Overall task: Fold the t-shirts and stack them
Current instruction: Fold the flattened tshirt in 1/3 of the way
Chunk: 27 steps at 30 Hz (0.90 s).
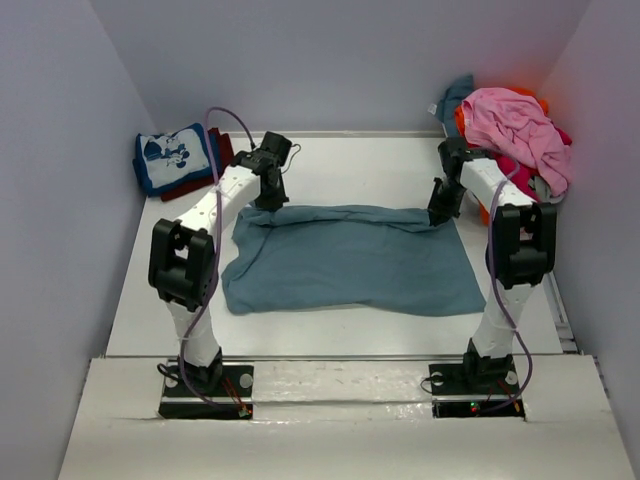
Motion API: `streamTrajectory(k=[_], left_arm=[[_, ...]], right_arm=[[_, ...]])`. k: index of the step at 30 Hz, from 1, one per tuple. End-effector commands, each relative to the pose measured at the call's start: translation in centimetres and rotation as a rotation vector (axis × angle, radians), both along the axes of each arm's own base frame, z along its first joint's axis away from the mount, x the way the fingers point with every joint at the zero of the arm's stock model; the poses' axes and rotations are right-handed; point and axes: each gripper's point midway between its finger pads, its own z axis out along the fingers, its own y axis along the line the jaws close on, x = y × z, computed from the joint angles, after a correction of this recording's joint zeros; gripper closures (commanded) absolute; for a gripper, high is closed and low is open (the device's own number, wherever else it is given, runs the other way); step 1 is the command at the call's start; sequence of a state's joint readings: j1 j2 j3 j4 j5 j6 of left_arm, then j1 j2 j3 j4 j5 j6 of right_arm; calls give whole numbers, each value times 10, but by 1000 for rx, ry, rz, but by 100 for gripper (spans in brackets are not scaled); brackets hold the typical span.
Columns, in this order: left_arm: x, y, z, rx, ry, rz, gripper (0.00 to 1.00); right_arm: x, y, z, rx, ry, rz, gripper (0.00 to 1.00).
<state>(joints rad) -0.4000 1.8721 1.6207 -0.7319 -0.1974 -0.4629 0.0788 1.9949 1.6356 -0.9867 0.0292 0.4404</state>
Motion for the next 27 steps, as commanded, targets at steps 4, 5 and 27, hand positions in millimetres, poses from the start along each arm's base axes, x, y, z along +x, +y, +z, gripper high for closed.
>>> streamTrajectory(k=[4,5,27], left_arm=[[-20,-2,14,-44,-28,10,94],[-24,-6,11,-48,-18,2,94],[-80,-6,-38,-69,136,13,94]], right_arm=[[-15,2,14,-14,-28,25,93],[-17,2,12,-13,-23,26,93],[-47,1,-15,-43,51,44,93]])
